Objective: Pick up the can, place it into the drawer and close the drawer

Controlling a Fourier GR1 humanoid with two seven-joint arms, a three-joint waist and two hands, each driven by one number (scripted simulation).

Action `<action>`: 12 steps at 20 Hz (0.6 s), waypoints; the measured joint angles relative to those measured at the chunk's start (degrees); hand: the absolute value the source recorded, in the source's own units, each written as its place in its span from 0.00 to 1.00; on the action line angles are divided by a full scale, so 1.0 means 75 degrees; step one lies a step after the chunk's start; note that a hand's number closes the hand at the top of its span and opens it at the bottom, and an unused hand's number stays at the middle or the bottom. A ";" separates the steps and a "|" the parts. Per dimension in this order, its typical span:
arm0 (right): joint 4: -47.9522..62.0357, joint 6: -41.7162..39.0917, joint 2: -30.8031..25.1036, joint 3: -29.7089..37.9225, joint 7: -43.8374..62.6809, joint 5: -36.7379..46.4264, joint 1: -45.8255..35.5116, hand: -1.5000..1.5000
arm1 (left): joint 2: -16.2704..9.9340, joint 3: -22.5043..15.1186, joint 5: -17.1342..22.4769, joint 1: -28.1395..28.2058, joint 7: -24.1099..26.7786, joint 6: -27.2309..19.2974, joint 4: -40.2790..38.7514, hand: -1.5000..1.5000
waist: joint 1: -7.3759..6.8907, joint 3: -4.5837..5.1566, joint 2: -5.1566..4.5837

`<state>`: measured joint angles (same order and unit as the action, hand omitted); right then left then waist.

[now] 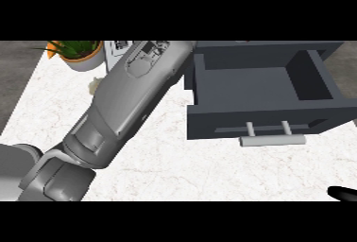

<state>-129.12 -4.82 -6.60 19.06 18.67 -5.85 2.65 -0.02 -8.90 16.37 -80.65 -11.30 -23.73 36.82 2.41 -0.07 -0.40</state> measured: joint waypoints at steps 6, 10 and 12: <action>0.0022 0.0065 -0.0069 -0.0110 0.0174 0.0066 -0.0262 0.00 | 0.0002 -0.0272 0.0411 -0.0831 0.0170 -0.0218 -0.1060 1.00 | 0.0139 -0.0004 -0.0050; 0.0093 0.0037 -0.0155 -0.0103 0.0240 -0.0011 -0.0409 0.00 | 0.0003 -0.0642 0.0722 -0.1078 0.0346 -0.0470 -0.1489 1.00 | 0.0247 -0.0009 -0.0070; 0.0074 0.0052 -0.0149 -0.0129 0.0246 0.0017 -0.0426 0.00 | 0.0002 -0.0756 0.0805 -0.1267 0.0349 -0.0657 -0.1716 0.00 | 0.0286 -0.0011 -0.0077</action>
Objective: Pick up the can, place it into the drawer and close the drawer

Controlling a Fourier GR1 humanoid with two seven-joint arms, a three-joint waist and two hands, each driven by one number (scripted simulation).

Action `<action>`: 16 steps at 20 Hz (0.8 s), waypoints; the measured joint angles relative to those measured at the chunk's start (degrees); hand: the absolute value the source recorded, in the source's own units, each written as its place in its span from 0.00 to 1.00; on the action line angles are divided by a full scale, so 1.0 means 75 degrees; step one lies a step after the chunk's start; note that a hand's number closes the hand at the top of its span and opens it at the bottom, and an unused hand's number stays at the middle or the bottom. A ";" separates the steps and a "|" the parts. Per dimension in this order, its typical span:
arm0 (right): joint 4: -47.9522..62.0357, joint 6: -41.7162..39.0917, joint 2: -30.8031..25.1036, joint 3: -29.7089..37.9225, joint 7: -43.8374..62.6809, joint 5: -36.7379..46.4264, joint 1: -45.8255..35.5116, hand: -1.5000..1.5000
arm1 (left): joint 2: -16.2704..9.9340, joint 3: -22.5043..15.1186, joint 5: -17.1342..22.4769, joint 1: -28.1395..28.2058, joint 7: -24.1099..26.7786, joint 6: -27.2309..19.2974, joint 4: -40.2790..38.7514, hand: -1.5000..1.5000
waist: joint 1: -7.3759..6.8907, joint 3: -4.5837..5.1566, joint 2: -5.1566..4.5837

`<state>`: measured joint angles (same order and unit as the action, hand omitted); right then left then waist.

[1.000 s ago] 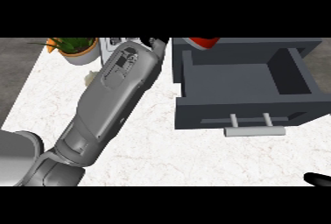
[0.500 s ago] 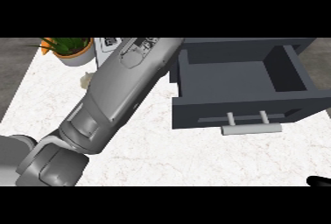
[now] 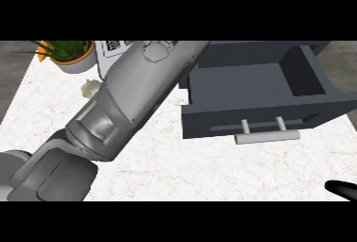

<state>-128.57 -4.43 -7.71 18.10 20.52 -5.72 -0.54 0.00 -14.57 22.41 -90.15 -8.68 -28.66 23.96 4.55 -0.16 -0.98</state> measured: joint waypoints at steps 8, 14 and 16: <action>-0.0012 -0.0044 -0.0137 -0.0072 0.0140 0.0003 -0.0183 0.00 | 0.0000 -0.0268 0.0346 -0.0208 0.0415 -0.0680 -0.0607 0.00 | 0.0137 -0.0005 -0.0044; 0.0086 -0.0136 -0.0461 -0.0295 -0.0003 0.0515 -0.0584 0.00 | 0.0000 -0.0380 0.0652 -0.0321 0.0605 -0.1037 -0.0785 0.00 | 0.0194 -0.0004 -0.0082; 0.0108 -0.0237 -0.0538 -0.0407 -0.0234 0.0763 -0.0543 0.00 | 0.0000 -0.0392 0.0799 -0.0270 0.0674 -0.1086 -0.0768 0.00 | 0.0199 -0.0005 -0.0080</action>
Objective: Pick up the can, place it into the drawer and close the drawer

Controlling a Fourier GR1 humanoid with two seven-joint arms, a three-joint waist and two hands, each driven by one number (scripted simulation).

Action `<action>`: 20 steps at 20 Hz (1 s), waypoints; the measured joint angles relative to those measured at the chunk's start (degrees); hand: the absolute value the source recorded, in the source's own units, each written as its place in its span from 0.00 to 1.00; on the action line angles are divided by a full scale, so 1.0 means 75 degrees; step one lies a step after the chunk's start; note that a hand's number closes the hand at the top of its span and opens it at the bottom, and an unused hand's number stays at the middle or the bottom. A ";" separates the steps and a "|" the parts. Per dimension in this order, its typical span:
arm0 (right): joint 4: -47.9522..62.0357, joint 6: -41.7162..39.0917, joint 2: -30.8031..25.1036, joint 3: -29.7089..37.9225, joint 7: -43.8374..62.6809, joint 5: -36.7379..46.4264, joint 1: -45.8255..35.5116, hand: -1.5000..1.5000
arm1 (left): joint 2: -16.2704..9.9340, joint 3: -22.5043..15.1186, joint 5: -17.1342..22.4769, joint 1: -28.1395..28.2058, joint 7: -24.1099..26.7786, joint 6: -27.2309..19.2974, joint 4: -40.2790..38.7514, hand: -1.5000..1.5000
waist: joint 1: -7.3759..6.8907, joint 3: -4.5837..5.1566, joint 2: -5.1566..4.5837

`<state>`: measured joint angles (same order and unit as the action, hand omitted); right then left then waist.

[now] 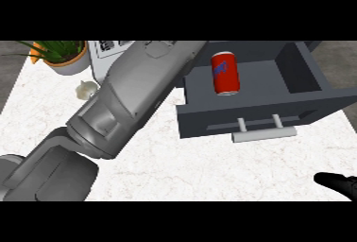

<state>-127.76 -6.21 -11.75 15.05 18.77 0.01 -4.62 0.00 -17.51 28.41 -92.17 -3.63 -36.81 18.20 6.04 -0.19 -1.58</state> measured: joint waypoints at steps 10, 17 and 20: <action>0.0815 -0.0083 -0.0647 -0.1115 -0.0730 0.2303 -0.0747 0.00 | 0.0000 0.0172 0.0652 -0.0198 0.0269 -0.0071 0.0015 0.00 | -0.0188 0.0008 -0.0034; 0.2195 0.0316 -0.0786 -0.2064 -0.1310 0.4158 -0.1414 0.00 | -0.0001 0.0146 0.0727 -0.0191 0.0547 -0.0004 -0.0126 0.00 | -0.0456 0.0011 0.0014; 0.3010 0.0542 -0.0789 -0.2413 -0.1604 0.4827 -0.1685 0.00 | 0.0000 0.0127 0.0691 -0.0268 0.0534 0.0000 -0.0207 0.00 | -0.0549 0.0012 0.0035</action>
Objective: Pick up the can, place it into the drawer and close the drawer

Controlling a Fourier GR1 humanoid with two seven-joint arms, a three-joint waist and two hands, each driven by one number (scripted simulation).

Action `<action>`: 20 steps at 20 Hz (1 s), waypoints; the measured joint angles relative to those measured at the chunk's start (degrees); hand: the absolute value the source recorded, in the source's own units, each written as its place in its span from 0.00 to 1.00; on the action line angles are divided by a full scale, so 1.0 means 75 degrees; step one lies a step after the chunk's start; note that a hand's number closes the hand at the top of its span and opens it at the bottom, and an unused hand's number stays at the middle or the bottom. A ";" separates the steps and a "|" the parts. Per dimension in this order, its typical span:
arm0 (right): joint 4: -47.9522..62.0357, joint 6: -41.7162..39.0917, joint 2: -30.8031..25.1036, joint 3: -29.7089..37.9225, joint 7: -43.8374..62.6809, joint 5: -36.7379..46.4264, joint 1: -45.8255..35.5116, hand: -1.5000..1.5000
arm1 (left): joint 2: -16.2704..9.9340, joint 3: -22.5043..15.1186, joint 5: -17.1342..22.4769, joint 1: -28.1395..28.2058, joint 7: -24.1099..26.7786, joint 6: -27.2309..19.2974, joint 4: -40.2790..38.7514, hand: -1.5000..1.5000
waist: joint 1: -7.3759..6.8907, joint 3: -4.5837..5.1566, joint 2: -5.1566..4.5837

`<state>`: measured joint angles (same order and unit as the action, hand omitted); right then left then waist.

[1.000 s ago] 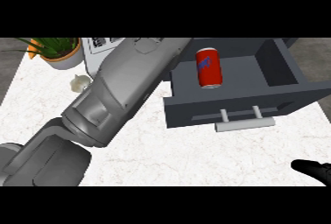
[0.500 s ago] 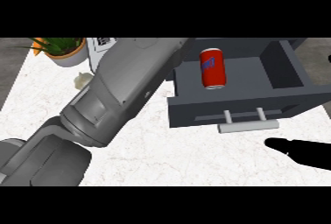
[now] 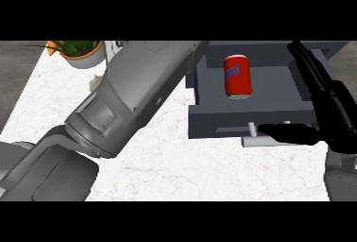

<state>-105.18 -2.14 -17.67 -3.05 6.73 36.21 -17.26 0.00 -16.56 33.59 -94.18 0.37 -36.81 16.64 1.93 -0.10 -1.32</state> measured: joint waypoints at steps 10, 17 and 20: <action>0.3180 0.1277 0.0401 -0.0676 -0.0618 0.1930 -0.1305 0.00 | -0.0229 0.0159 -0.0085 0.0140 -0.0045 0.0362 0.0059 0.00 | -0.0315 0.0006 0.0070; 0.5670 0.2559 0.0773 -0.0435 -0.1152 0.2575 -0.2386 0.00 | -0.0675 0.0176 -0.0253 0.0466 -0.0227 0.0523 0.0400 0.00 | -0.0489 0.0007 0.0105; 0.6696 0.3223 0.0841 -0.0199 -0.1266 0.2817 -0.2863 0.00 | -0.0823 0.0150 -0.0310 0.0601 -0.0428 0.0551 0.0665 0.00 | -0.0586 0.0010 0.0119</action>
<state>-54.96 22.03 -11.36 -4.55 -2.77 57.34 -38.73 -6.18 -15.43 31.27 -89.67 -2.84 -32.68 21.63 -2.47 -0.03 -0.43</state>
